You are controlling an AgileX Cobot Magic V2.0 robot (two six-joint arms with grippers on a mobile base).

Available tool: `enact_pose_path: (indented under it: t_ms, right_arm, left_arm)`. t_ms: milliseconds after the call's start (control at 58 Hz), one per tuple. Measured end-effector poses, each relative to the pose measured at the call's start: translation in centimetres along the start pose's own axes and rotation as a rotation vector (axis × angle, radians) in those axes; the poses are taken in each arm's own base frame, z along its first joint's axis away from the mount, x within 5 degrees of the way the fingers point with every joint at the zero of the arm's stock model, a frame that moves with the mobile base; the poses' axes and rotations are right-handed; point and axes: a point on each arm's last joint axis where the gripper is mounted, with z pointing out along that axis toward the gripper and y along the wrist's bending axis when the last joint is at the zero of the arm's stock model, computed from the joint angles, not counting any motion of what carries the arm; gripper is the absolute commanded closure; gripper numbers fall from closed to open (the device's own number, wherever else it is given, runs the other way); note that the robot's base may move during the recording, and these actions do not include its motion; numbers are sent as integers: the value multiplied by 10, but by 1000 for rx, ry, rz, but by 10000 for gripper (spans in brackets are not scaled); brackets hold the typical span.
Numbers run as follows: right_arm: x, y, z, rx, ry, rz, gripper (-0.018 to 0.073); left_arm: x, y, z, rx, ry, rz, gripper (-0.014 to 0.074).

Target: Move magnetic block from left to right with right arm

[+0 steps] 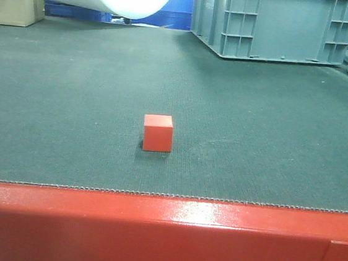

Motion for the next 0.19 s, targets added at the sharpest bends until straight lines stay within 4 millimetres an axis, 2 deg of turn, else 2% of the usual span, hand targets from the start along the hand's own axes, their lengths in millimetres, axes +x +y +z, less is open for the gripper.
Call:
enact_pose_path:
  t_ms: [190]
  right_arm:
    - [0,0,0,0,0,-2,501]
  left_arm:
    - [0,0,0,0,0,0,713]
